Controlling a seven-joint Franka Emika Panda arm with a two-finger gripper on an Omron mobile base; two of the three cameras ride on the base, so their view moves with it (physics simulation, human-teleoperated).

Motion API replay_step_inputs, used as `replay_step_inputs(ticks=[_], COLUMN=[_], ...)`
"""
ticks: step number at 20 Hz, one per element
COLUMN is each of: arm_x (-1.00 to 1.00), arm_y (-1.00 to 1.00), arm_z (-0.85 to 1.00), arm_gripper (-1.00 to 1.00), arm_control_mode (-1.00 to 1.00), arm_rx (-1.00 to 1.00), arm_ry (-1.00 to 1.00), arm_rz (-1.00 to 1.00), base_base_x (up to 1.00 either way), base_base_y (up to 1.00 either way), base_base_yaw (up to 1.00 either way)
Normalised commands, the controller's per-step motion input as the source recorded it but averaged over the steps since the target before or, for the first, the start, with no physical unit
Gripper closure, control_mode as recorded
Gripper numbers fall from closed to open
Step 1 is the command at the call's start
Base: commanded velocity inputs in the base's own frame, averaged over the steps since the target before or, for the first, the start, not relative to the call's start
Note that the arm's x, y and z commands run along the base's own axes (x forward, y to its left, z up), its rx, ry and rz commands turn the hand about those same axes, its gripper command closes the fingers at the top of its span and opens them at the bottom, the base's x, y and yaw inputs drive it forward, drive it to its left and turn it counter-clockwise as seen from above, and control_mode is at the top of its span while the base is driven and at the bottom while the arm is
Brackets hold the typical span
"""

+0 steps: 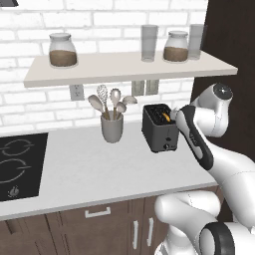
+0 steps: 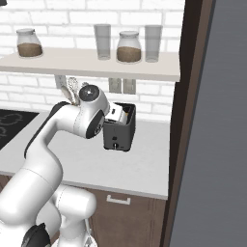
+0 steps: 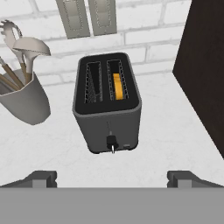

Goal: Start the toaster. Once the lever pops up, take the bread to the plate on the dining counter.

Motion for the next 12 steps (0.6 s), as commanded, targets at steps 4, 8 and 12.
replay_step_inputs(ticks=[4, 8, 12], arm_x=[0.0, 0.0, 0.0], arm_y=[0.0, 0.0, 0.0], arm_z=[0.0, 0.0, 0.0], arm_gripper=[-1.0, -1.0, -1.0], arm_control_mode=[-1.0, -1.0, -1.0], arm_rx=[0.0, 0.0, 0.0], arm_ry=[0.0, 0.0, 0.0], arm_rz=[0.0, 0.0, 0.0], base_base_x=[0.0, 0.0, 0.0], base_base_y=[0.0, 0.0, 0.0], base_base_yaw=[0.0, 0.0, 0.0])
